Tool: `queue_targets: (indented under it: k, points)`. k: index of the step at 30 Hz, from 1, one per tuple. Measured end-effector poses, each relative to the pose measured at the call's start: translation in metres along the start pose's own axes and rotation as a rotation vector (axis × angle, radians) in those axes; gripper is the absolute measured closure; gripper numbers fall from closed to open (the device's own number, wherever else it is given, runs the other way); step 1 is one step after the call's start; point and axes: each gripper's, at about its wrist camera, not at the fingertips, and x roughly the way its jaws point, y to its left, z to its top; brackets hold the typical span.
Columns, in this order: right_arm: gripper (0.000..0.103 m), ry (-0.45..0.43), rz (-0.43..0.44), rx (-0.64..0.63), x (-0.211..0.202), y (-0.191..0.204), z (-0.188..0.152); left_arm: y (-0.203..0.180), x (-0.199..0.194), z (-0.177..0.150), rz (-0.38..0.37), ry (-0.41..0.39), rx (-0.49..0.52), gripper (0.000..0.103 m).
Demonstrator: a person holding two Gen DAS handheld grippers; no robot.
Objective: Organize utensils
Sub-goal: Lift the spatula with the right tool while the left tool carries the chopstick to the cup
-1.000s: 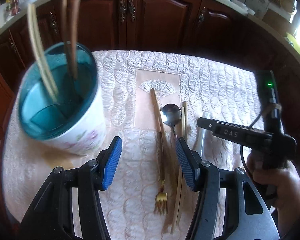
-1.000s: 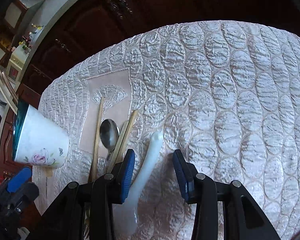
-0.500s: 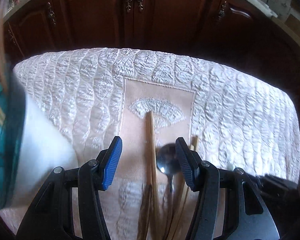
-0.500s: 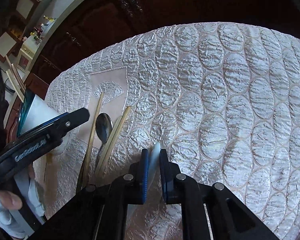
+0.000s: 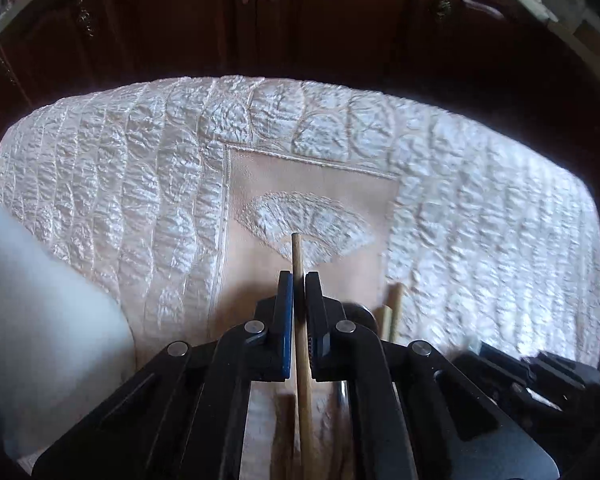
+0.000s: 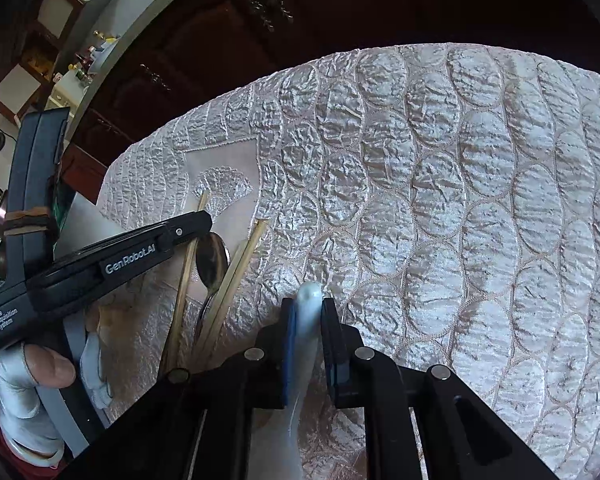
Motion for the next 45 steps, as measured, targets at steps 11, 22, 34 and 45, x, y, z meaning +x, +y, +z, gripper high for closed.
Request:
queue_targets:
  k: [11, 22, 34, 45]
  points:
    - [0.094, -0.093, 0.001, -0.066, -0.066, 0.029, -0.019, 0.027, -0.11, -0.046, -0.164, -0.105, 0.048, 0.099]
    - [0.096, -0.162, 0.008, -0.18, -0.113, 0.084, -0.035, 0.074, -0.204, -0.077, -0.196, -0.226, 0.024, 0.099]
    - [0.096, -0.192, 0.035, -0.276, -0.129, 0.142, -0.03, 0.111, -0.267, -0.079, -0.169, -0.352, -0.002, 0.099]
    - [0.096, -0.218, 0.056, -0.326, -0.139, 0.171, -0.026, 0.126, -0.3, -0.082, -0.176, -0.4, -0.016, 0.099]
